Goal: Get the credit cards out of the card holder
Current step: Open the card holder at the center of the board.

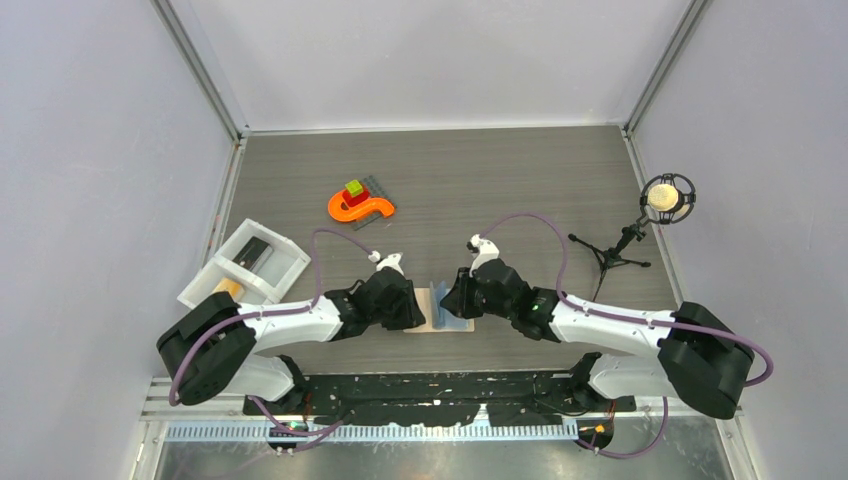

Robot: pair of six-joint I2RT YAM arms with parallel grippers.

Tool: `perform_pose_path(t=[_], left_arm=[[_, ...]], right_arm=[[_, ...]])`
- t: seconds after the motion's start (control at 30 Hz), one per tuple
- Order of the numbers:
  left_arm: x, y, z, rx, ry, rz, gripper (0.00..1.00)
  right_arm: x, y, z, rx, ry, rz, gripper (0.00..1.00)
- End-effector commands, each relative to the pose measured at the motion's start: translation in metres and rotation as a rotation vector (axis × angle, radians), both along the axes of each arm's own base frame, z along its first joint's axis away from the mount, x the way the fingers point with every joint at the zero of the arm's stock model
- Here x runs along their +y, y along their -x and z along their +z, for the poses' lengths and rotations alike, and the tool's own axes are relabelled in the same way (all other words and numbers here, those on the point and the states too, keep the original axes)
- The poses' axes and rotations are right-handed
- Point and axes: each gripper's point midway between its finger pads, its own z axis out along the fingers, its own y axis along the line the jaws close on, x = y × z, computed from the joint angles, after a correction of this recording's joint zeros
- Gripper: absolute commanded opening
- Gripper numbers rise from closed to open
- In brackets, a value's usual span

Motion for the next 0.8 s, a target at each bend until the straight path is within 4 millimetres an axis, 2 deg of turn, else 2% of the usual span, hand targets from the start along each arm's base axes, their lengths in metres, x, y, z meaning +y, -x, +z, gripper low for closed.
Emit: perform_pose_path(t=[0.0, 0.27, 0.43, 0.6, 0.77], left_arm=[[0.006, 0.014, -0.013, 0.050, -0.026, -0.021, 0.30], [0.005, 0.013, -0.010, 0.044, -0.018, -0.021, 0.31], [0.005, 0.013, -0.006, 0.039, -0.011, -0.022, 0.31], [0.005, 0.013, -0.006, 0.039, -0.012, -0.022, 0.32], [0.005, 0.013, -0.008, 0.043, -0.015, -0.021, 0.32]], right_arm=[[0.005, -0.004, 0.007, -0.034, -0.027, 0.000, 0.17], [0.005, -0.004, 0.001, -0.023, -0.011, 0.007, 0.31], [0.007, -0.003, -0.001, -0.019, -0.005, 0.018, 0.32], [0.007, -0.003, -0.002, -0.021, 0.001, 0.023, 0.42], [0.003, -0.005, 0.010, -0.046, 0.002, 0.009, 0.36]])
